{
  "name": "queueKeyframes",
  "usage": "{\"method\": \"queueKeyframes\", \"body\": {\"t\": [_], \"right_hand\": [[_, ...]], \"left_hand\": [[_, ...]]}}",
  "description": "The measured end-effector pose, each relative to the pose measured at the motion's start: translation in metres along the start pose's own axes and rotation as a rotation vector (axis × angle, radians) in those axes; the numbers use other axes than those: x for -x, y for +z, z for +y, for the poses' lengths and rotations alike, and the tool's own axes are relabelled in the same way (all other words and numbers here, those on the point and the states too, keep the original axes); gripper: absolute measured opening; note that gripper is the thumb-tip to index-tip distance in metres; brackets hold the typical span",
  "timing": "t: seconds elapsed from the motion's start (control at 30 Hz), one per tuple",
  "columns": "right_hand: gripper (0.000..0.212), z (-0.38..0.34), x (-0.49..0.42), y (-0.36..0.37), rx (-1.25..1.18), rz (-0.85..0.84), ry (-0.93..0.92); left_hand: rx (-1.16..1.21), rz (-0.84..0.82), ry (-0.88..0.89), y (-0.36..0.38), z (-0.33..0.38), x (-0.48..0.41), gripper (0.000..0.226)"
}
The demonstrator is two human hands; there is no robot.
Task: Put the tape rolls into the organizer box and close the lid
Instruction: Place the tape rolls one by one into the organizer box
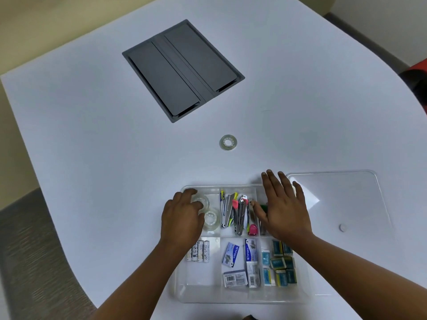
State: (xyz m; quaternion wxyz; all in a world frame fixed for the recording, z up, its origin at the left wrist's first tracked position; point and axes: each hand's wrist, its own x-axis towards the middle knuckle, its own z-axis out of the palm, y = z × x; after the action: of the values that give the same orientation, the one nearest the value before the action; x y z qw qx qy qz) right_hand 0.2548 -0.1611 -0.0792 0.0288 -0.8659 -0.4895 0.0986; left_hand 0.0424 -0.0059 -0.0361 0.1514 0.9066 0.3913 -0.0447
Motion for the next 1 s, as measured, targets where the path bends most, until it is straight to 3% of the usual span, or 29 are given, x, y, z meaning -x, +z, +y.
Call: {"method": "queueKeyframes", "body": {"t": [0.53, 0.67, 0.83, 1.0], "right_hand": [[0.074, 0.0, -0.001, 0.002, 0.004, 0.001, 0.006], [0.075, 0.001, -0.002, 0.003, 0.013, 0.001, -0.003], [0.075, 0.001, -0.002, 0.002, 0.011, -0.005, 0.003], [0.075, 0.001, -0.002, 0.001, -0.007, -0.011, 0.008]], "left_hand": [[-0.306, -0.125, -0.016, 0.013, 0.005, -0.015, 0.033], [-0.182, -0.075, -0.023, 0.003, 0.003, -0.018, 0.037], [-0.006, 0.152, 0.056, -0.018, 0.013, -0.049, 0.008], [0.078, 0.129, 0.115, -0.024, 0.025, -0.104, 0.022]]}}
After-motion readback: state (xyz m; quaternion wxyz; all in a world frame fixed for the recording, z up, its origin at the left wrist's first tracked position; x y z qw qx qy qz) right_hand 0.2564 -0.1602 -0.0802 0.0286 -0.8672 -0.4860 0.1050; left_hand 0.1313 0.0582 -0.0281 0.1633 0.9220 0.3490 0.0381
